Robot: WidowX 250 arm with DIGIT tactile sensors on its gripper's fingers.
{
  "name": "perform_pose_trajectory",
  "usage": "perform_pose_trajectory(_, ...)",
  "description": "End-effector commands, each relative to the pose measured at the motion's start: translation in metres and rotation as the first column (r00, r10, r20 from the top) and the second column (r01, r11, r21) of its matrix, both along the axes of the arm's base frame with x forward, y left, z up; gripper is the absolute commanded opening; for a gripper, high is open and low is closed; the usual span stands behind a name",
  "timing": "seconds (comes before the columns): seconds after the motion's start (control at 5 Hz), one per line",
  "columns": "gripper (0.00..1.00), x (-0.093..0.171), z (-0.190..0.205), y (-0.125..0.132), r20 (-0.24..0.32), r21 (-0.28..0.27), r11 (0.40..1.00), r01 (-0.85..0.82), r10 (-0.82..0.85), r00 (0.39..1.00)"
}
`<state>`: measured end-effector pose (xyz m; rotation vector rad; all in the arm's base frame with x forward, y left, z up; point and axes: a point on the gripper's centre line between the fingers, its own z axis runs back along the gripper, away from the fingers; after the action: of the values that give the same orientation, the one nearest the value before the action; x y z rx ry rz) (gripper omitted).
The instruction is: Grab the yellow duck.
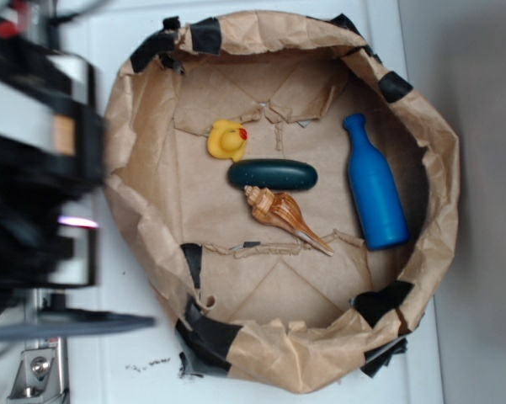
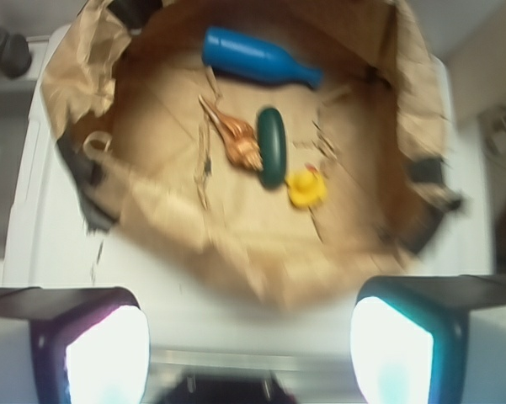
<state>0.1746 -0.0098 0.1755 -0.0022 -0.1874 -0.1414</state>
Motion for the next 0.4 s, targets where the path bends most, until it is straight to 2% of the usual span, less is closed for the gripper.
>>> perform_pose_trajectory(0.0, 1.00, 0.051, -0.025, 0.009, 0.097, 0.107, 0.994, 0.000, -0.011, 0.995)
perform_pose_trajectory(0.2, 1.00, 0.069, -0.033, 0.011, 0.088, 0.109, 0.992, 0.063, -0.073, 0.993)
